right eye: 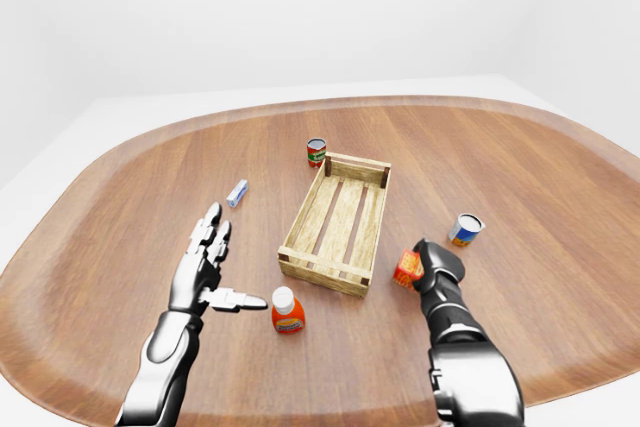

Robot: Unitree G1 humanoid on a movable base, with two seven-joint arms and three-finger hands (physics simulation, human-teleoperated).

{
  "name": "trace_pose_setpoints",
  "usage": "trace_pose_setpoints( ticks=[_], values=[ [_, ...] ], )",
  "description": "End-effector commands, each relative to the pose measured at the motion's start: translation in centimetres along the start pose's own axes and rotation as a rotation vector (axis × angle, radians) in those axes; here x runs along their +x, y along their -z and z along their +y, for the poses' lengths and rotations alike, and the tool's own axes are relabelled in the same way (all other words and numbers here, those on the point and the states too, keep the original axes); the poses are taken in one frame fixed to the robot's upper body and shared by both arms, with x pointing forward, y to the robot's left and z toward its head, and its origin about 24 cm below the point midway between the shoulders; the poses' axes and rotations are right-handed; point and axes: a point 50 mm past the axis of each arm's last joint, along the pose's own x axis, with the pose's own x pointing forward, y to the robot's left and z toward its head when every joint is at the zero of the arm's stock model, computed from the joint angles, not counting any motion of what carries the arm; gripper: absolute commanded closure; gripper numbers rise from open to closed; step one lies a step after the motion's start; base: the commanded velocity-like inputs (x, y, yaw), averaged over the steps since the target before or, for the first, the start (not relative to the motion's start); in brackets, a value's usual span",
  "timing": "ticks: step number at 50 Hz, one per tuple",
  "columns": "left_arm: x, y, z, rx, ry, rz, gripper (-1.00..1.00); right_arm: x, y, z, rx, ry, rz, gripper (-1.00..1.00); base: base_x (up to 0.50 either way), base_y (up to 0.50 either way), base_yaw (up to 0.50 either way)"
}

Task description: Pick up the butter and put it in the tray.

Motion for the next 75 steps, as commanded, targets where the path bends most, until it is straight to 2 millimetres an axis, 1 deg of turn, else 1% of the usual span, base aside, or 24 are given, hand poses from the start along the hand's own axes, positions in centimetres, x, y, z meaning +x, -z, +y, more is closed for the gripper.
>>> trace_pose_setpoints(
  ticks=[1,7,11,22,33,50,53,60,75],
  values=[
    [-0.1,-0.1,-0.1,-0.002,0.006,-0.003,-1.00,-0.2,0.0,0.4,0.035,0.053,0.016,1.00,0.00,0.00,0.00],
    [-0.1,-0.1,-0.1,-0.003,0.008,-0.003,-1.00,-0.3,0.2,0.3,0.030,0.091,0.020,1.00,0.00,0.00,0.00],
    [-0.1,-0.1,-0.2,-0.002,0.009,-0.004,-1.00,-0.2,0.0,-0.1,0.027,0.121,0.016,1.00,0.00,0.00,0.00],
    [-0.1,-0.2,-0.1,-0.002,0.007,-0.006,-1.00,-0.2,-0.3,-0.3,0.016,0.152,0.003,1.00,0.00,0.00,0.00],
    [-0.1,-0.2,0.0,-0.001,0.005,-0.006,-1.00,0.3,-1.4,-1.9,0.008,0.158,-0.048,1.00,0.00,0.00,0.00],
    [-0.1,-0.2,0.0,-0.002,0.004,-0.006,-1.00,0.6,-2.3,-3.5,0.006,0.174,-0.073,1.00,0.00,0.00,0.00],
    [-0.1,-0.2,0.0,-0.002,0.003,-0.006,-1.00,0.7,-2.6,-4.0,0.009,0.180,-0.085,1.00,0.00,0.00,0.00],
    [-0.1,-0.2,0.0,-0.002,0.003,-0.007,-1.00,0.7,-3.0,-4.4,0.009,0.184,-0.098,1.00,0.00,0.00,0.00],
    [0.0,-0.4,0.1,0.000,0.000,-0.010,-1.00,0.8,-4.6,-6.4,0.014,0.211,-0.161,1.00,0.00,0.00,0.00]
  ],
)
